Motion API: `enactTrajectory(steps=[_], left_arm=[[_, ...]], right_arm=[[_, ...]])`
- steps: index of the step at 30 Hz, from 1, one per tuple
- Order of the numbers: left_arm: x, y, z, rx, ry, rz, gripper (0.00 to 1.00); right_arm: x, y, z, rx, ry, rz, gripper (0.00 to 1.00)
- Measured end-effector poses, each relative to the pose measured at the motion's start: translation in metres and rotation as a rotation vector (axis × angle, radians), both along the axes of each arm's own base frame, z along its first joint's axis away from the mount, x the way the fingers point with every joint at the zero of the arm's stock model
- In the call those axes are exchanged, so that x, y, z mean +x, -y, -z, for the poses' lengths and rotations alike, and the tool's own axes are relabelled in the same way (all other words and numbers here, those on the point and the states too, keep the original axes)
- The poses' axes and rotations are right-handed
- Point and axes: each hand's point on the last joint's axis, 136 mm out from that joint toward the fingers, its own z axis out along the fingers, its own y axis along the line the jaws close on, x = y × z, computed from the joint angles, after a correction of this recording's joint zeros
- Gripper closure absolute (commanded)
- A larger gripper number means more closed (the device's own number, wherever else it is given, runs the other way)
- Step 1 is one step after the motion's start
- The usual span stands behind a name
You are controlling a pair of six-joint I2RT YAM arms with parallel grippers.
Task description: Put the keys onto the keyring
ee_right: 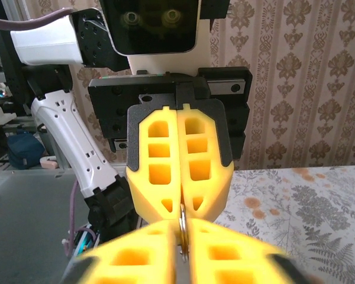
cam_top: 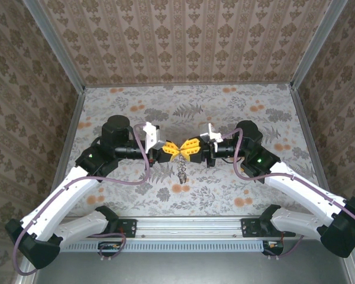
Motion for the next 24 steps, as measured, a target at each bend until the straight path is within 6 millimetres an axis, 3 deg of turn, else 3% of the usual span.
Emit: enactTrajectory(steps=[3,6,7,11,14,17,21,24], left_arm=[[0.004,-0.002,0.005,0.019,0.018,-0.017,1.0],[0.006,-0.004,0.01,0.043,0.036,-0.027,1.0],[0.006,-0.004,0.011,0.048,0.047,-0.028,1.0],[0.006,-0.008,0.019,0.082,0.068,-0.032,1.0],[0.002,-0.011,0.021,0.094,0.084,-0.029,1.0],[-0.001,-0.014,0.02,0.095,0.095,-0.025,1.0],[-0.002,-0.014,0.022,0.095,0.093,-0.024,1.0],[-0.002,-0.012,0.033,0.097,0.062,-0.025,1.0]], right_arm=[[0.001,0.005,-0.001,0.001,0.001,0.038,0.5],[0.001,0.017,-0.001,-0.004,-0.016,0.1,0.19],[0.002,0.022,-0.001,-0.008,-0.026,0.125,0.15],[0.01,0.047,0.003,-0.045,-0.078,0.26,0.14],[0.025,0.068,0.022,-0.114,-0.156,0.408,0.15],[0.052,0.097,0.047,-0.198,-0.292,0.596,0.15],[0.089,0.144,0.097,-0.329,-0.533,0.853,0.21],[0.096,0.174,0.139,-0.431,-0.708,0.975,0.22]])
